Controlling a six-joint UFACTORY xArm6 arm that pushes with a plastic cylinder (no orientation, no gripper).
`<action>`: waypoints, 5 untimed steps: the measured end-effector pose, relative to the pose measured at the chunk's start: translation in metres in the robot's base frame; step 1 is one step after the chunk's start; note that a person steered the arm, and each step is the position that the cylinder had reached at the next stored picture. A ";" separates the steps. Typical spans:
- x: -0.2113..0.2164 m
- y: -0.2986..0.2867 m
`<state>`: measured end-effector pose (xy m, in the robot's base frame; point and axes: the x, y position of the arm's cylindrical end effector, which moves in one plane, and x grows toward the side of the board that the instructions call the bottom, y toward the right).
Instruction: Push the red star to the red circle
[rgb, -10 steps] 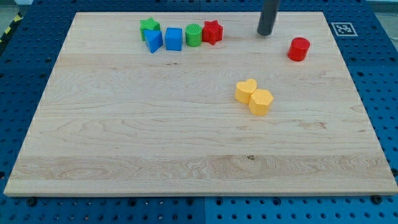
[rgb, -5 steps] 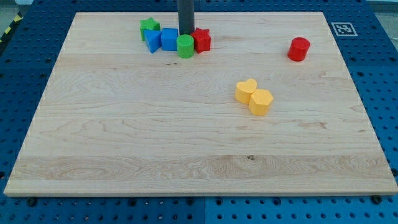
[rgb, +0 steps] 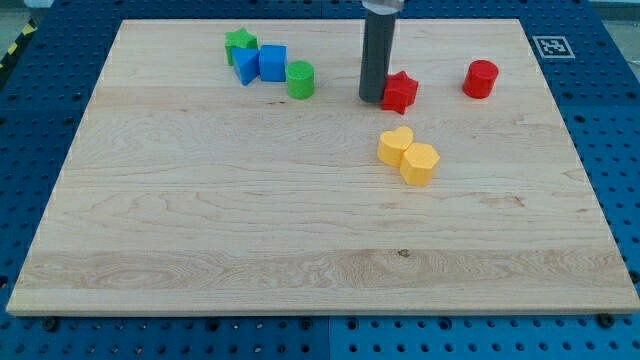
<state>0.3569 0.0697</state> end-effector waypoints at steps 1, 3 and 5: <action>0.012 0.016; 0.012 0.050; 0.012 0.070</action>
<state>0.3688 0.1400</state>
